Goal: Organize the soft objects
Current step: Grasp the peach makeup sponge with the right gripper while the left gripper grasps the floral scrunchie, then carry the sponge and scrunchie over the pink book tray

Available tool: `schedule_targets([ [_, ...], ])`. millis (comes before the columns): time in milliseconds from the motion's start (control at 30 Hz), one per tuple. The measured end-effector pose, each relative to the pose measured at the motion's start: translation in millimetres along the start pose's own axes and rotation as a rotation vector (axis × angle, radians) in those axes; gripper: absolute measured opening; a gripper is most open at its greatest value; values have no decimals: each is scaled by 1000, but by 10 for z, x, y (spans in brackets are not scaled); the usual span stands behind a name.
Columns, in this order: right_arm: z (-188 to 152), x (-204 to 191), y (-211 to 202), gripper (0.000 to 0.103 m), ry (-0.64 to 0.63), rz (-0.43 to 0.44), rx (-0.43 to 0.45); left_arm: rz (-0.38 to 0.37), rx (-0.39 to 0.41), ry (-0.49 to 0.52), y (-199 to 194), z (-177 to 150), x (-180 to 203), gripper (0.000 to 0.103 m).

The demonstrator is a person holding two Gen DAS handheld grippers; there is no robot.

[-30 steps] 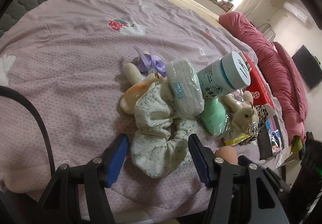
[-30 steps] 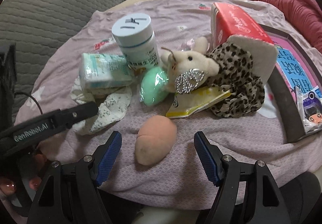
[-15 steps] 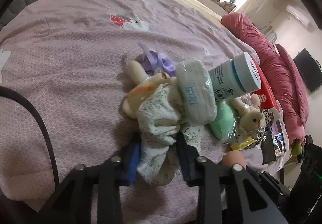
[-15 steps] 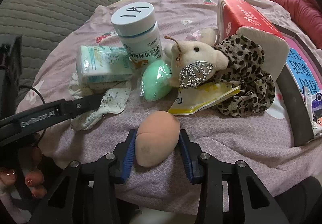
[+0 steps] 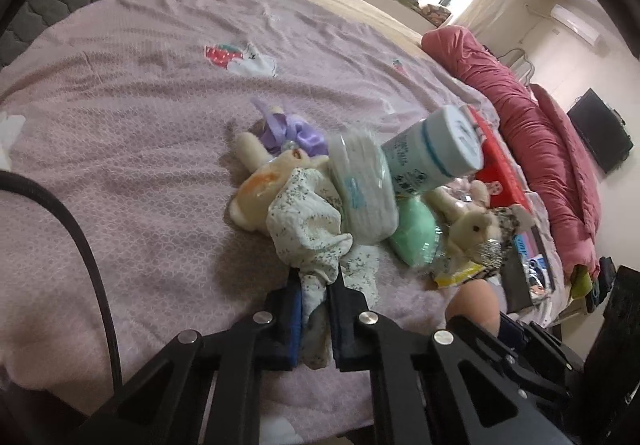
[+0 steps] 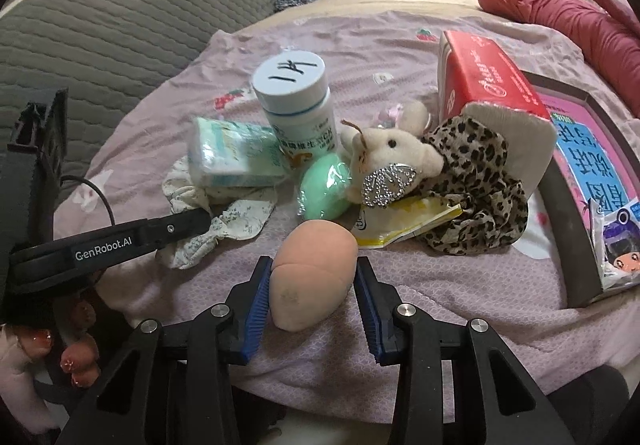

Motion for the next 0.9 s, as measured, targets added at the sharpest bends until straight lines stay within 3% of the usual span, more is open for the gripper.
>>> schedule_targets([
  [500, 148, 61, -387, 41, 20, 35, 115, 6, 122, 89, -601, 22, 351, 11],
  [900, 235, 270, -606, 41, 85, 42, 175, -13, 176, 176, -801, 13, 784, 11],
])
Point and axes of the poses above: each gripper's, at about its wrist camera, not at the fingertips, and y roughly the way its jaws point, x to its right, z to its top, the point moved 8 cm from there along y, roughly the way its jaws point
